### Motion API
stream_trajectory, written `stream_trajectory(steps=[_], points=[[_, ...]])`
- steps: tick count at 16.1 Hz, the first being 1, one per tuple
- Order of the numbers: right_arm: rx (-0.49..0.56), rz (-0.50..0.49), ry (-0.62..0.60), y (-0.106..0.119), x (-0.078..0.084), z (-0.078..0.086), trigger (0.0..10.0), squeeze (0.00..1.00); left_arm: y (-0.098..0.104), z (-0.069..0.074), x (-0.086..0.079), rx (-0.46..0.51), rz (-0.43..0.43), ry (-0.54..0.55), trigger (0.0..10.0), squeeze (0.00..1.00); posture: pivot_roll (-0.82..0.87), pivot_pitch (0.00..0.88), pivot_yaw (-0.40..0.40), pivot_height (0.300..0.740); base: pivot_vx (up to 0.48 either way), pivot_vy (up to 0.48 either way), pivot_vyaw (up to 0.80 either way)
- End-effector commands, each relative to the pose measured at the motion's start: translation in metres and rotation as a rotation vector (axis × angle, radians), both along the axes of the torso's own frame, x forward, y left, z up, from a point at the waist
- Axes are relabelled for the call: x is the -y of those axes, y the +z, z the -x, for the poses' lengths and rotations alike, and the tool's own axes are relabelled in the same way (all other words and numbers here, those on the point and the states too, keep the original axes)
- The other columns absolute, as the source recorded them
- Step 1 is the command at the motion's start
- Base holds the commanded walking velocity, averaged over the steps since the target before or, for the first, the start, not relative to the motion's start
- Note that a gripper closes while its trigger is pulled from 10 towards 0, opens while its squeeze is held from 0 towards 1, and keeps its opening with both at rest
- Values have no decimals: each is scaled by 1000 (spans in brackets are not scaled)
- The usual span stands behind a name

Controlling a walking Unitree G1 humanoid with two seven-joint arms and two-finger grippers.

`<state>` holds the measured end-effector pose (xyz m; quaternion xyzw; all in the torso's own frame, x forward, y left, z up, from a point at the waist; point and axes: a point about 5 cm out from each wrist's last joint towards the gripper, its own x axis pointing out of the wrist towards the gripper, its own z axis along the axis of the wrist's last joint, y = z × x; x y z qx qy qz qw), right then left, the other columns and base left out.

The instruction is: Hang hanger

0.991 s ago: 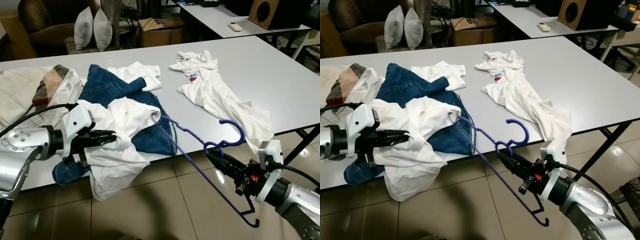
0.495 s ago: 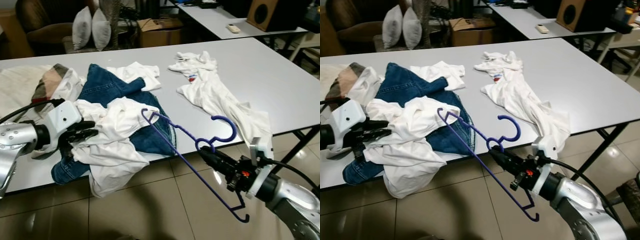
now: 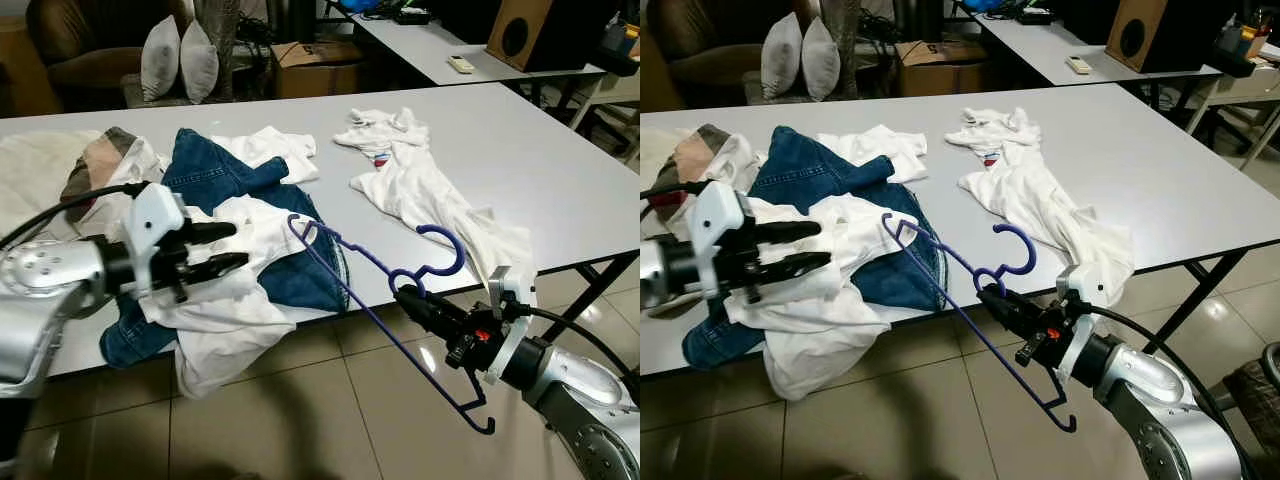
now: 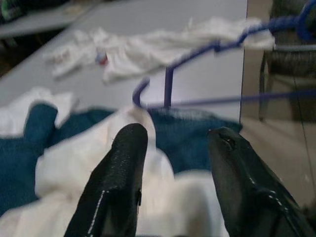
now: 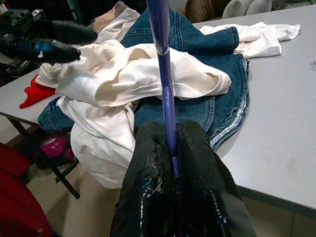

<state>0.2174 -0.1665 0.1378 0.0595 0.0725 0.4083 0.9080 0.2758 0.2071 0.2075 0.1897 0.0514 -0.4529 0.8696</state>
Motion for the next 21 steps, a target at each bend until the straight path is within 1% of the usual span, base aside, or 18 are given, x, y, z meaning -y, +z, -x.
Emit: stream_trajectory(steps=[1,2,3,4,5,6,9,10,11,12,13,14,21], points=[[6,27,3,0,-1,-3,10000,0,6,-3,5,56,6,-8,10000,1000,-38,0,-17,740,0,0,0],[6,27,4,0,-1,-3,10000,0,6,-2,10,46,12,-35,10000,1000,-39,0,-14,740,0,0,0],[7,28,3,0,-1,-3,10000,0,-1,4,16,-34,-9,-94,10000,1000,-39,0,-12,740,0,0,0],[7,28,2,0,-2,-3,10000,0,-9,8,17,-87,-59,-125,10000,824,-39,0,-8,740,0,0,0],[8,30,-1,-1,-1,-3,10000,0,-21,10,14,-135,-136,-125,10000,341,-39,0,-4,740,0,0,0],[8,31,-4,-2,-1,-2,10000,0,-28,11,12,-152,-186,-124,10000,0,-40,0,-1,740,0,0,0],[8,32,-5,-3,-2,-1,10000,0,-32,4,8,-108,-249,-77,10000,0,-41,0,2,740,0,0,0],[8,33,-5,-3,-2,0,10000,0,-32,3,7,-107,-256,-74,10000,0,-42,0,3,740,0,0,0],[8,34,-6,-3,-2,0,10000,0,-31,2,7,-96,-262,-69,8196,0,-43,0,3,740,0,0,0],[7,35,-6,-3,-1,0,10000,0,-31,1,6,-90,-265,-65,5725,0,-43,0,2,740,0,0,0],[7,35,-5,-3,-1,0,10000,0,-31,0,6,-74,-265,-57,1176,0,-43,0,2,740,0,0,0],[8,36,-2,-3,-1,0,10000,0,-31,-1,6,-62,-256,-54,0,0,-42,0,0,740,0,0,0],[6,33,6,-3,-3,-2,10000,0,-29,-2,6,-48,-230,-44,0,0,-38,0,-6,740,0,0,0]])
